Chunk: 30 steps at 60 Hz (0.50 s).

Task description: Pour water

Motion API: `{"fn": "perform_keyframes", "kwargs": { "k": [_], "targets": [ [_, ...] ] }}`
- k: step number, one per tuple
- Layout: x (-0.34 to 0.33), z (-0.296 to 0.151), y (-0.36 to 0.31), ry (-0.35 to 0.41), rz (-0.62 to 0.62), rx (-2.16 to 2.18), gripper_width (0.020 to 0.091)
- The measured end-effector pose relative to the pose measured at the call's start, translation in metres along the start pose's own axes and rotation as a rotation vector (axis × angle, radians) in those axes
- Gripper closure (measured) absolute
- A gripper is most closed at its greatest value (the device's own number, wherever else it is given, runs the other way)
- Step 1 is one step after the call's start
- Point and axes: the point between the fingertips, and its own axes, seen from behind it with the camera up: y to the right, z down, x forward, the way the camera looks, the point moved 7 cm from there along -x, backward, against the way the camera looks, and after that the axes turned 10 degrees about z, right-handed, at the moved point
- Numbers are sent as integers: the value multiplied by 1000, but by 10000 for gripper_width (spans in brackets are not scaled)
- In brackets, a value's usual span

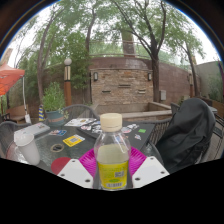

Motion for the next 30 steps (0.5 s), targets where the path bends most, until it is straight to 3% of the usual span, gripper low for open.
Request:
{"fn": "perform_keyframes", "kwargs": {
  "k": [4, 10, 22, 30],
  "targets": [
    [-1, 1, -2, -57, -24, -24, 743],
    [-12, -21, -16, -77, -79, -111, 743],
    [-24, -120, -78, 80, -76, -691, 744],
    [-28, -131, -147, 290, -40, -1383, 744]
  ]
}}
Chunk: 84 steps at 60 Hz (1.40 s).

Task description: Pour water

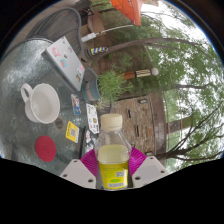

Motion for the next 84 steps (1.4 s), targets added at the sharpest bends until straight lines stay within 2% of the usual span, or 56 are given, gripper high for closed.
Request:
{"fn": "perform_keyframes", "kwargs": {
  "k": [3, 9, 14, 17, 18, 26, 37, 44, 48, 52, 57, 66, 75, 79, 81, 84],
  "targets": [
    [-7, -27, -11, 64, 16, -242, 745],
    [3, -44, -59, 167, -52, -578, 746],
    [16, -47, -52, 247, -82, -826, 744],
    [10, -56, -64, 251, -47, -936, 746],
    [20, -51, -55, 282, -71, -942, 745],
    [26, -48, -49, 250, -58, -1000, 745],
    [18, -65, -48, 315, -34, -814, 744],
    [21, -65, -15, 194, -13, -247, 742],
    [18, -53, 5, 73, -4, 231, 736],
    [11, -31, 8, -51, -9, 741, 736],
    [10, -1, -22, -124, -46, 1164, 735],
    [15, 15, -77, -129, -90, 1417, 736],
    [17, 6, -118, -54, -166, 1386, 737],
    [16, 9, -135, -69, -189, 1360, 732],
    [16, 10, -126, -27, -158, 1370, 733],
    [15, 11, -132, -27, -170, 1365, 734]
  ]
}}
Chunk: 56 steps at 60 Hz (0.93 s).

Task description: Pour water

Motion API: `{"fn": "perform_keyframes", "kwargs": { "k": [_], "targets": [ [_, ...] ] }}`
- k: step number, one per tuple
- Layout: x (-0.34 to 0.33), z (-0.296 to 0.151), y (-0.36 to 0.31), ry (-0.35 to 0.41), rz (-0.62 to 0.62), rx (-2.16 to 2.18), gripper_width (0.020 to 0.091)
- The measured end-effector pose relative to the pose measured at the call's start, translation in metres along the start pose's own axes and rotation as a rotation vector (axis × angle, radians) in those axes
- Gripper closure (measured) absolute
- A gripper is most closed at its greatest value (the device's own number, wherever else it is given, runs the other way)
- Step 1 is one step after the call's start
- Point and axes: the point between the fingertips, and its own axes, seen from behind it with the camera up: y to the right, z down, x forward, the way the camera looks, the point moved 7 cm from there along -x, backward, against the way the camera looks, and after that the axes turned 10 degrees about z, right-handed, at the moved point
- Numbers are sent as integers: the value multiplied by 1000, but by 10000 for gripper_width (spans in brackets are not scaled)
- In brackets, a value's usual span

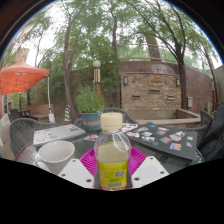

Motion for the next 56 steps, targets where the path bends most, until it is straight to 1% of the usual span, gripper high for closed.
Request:
{"fn": "perform_keyframes", "kwargs": {
  "k": [5, 7, 9, 12, 13, 14, 16, 17, 18, 20, 21, 25, 30, 34, 40, 44, 48, 52, 56],
  "targets": [
    [4, -1, -2, 7, 5, -8, 732],
    [4, -1, -2, 2, 8, -7, 704],
    [3, -1, -2, -3, 7, -13, 651],
    [1, 0, -1, -41, 4, -26, 584],
    [0, 1, 0, -64, 5, -32, 548],
    [-1, 4, 0, -85, 9, -39, 486],
    [-4, 6, 0, -124, -1, -48, 317],
    [-7, 5, 0, -136, -5, -53, 246],
    [-8, 6, 1, -144, -9, -54, 251],
    [-18, 0, 2, -133, 1, -62, 286],
    [-23, -3, 3, -125, 4, -64, 291],
    [-44, -15, 5, -118, 23, -80, 283],
    [-73, -31, 7, -146, 51, -89, 278],
    [-106, -53, 6, -149, 79, -66, 281],
    [-160, -87, 1, -199, 127, -39, 280],
    [-196, -116, -5, -203, 146, -27, 280],
    [-232, -140, -10, -233, 167, -3, 277],
    [-261, -164, -16, -229, 174, 10, 277],
    [-285, -178, -16, -229, 171, 0, 275]
  ]
}}
